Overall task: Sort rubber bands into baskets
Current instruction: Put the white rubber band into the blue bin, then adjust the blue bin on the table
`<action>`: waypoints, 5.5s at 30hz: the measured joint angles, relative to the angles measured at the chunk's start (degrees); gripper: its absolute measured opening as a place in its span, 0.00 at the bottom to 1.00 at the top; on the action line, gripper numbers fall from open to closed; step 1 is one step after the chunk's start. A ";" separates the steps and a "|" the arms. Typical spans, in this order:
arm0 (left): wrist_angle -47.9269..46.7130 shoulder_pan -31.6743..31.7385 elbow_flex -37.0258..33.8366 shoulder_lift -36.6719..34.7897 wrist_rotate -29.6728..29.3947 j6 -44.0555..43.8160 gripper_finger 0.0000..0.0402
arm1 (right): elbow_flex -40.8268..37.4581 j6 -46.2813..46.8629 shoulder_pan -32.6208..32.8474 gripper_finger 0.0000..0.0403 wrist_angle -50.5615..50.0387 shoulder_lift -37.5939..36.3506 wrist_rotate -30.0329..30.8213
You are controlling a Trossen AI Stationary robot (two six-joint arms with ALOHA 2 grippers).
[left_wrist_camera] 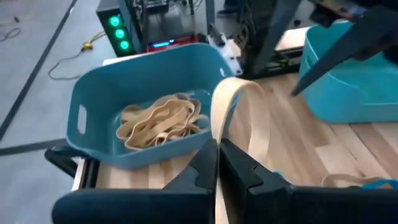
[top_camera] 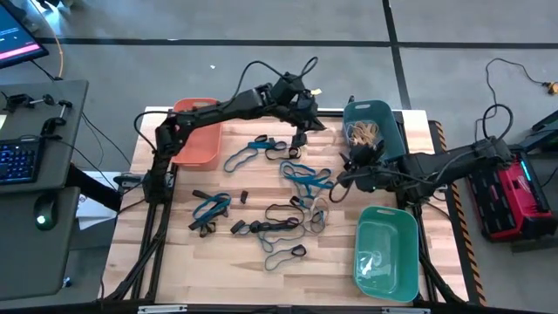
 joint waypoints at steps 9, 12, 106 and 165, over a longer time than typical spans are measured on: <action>1.91 -0.12 0.09 -0.04 2.91 -0.88 0.00 | 0.00 -12.61 -6.73 0.40 11.87 0.02 -7.10; 1.89 -0.13 0.08 -0.04 2.91 -0.85 0.00 | 0.00 -16.02 -8.68 0.41 16.14 0.02 -11.18; 59.79 -11.60 -52.67 -15.05 0.31 -13.14 0.48 | -0.04 -21.06 -53.12 0.00 10.36 26.49 -30.74; 57.36 -11.98 -73.88 -38.27 -11.27 -12.42 0.38 | 0.02 10.43 -49.70 0.00 -43.74 -1.13 -22.30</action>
